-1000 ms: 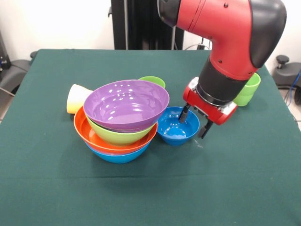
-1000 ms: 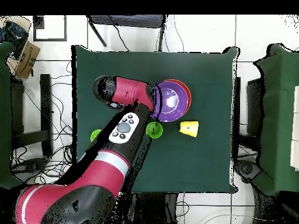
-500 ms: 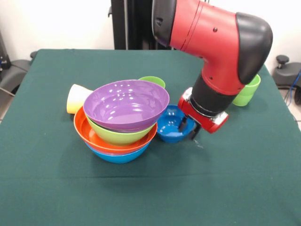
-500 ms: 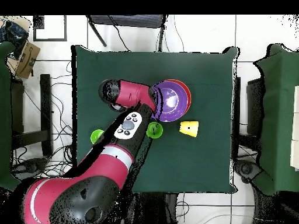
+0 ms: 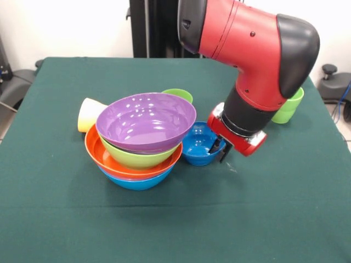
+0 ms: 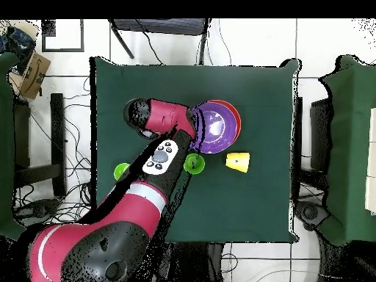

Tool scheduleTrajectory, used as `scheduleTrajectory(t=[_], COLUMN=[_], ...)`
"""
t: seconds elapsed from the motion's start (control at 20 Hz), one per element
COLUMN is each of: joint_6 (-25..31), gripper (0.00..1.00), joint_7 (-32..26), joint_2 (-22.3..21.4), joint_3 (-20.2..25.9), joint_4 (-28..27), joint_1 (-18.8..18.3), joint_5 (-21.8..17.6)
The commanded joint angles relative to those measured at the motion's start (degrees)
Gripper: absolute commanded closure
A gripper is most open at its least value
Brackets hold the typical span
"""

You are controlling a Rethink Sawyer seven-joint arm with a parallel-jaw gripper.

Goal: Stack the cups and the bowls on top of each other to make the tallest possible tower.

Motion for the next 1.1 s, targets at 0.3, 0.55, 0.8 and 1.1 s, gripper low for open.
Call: scheduleTrajectory(t=[0.3, 0.55, 0.8, 1.1], joint_6=[6.38, 16.01, 23.98, 31.65], gripper=[1.0, 1.0, 1.0, 1.0], joint_7=[7.96, 9.48, 9.7, 5.78], joint_2=[-8.48, -10.17, -10.4, -13.47], joint_3=[4.11, 2.44, 1.46, -0.15], joint_4=[2.18, -4.03, -10.26, -12.64], joint_1=[2.57, 2.86, 2.16, 0.72], joint_5=[-0.68, -0.62, -0.79, -2.59])
